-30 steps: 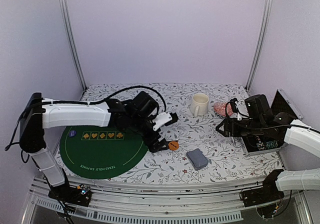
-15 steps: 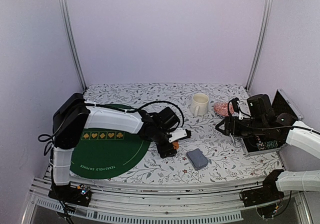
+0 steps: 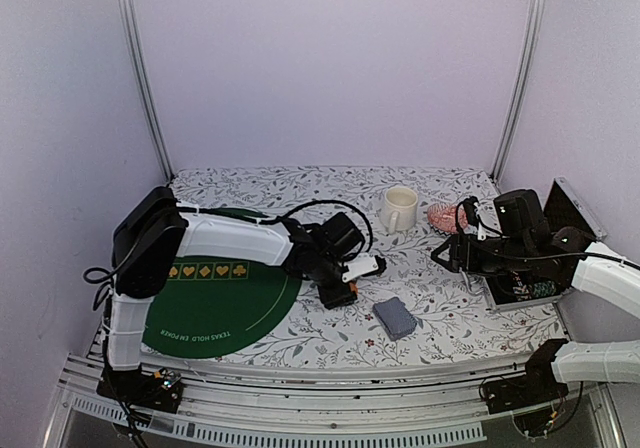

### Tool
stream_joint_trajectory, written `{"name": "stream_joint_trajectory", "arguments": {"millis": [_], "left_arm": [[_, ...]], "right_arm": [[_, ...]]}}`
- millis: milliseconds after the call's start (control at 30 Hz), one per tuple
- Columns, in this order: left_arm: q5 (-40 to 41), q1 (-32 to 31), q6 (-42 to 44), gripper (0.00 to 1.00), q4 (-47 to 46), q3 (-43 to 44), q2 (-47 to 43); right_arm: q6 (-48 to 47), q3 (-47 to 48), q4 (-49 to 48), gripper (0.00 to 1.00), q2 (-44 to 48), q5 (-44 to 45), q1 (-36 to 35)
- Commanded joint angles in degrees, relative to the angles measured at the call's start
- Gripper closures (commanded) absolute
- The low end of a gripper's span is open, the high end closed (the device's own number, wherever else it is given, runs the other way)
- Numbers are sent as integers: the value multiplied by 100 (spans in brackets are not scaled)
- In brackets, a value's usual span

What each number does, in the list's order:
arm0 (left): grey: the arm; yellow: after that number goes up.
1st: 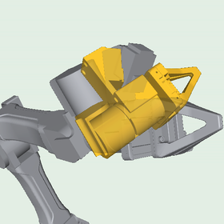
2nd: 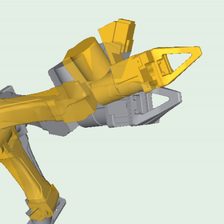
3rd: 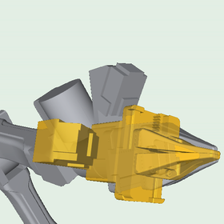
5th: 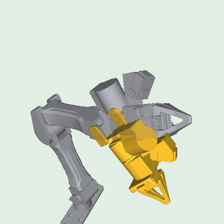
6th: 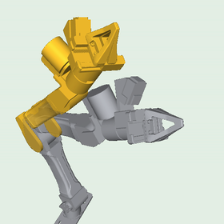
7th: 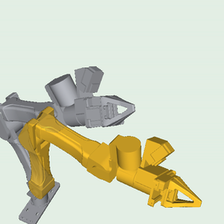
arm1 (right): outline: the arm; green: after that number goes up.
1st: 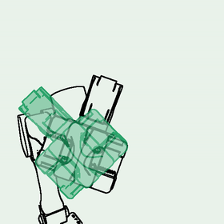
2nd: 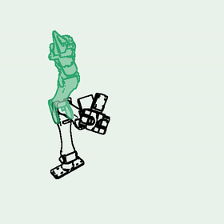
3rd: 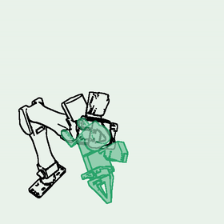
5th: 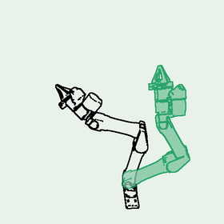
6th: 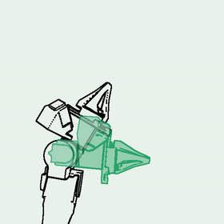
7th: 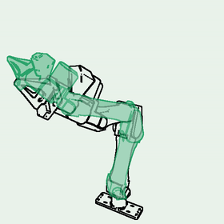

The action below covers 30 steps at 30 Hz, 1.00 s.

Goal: Distribute texas hold em gaming equipment
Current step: Pick up the big blind button from the center of the board.

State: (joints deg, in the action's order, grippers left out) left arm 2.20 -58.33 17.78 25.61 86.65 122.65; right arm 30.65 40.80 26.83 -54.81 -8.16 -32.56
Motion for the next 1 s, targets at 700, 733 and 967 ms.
{"name": "stream_joint_trajectory", "arguments": {"millis": [700, 733, 967], "left_arm": [[-289, 213, -192, 43, 138, 119, 264], [-303, 217, -193, 45, 138, 109, 240], [-455, 226, -269, 59, 276, 128, 145]], "right_arm": [[-46, -78, -1, 30, 131, 76, 17], [-49, -80, 0, 30, 135, 85, 16], [-40, -84, 41, 30, 159, 104, 21]]}}
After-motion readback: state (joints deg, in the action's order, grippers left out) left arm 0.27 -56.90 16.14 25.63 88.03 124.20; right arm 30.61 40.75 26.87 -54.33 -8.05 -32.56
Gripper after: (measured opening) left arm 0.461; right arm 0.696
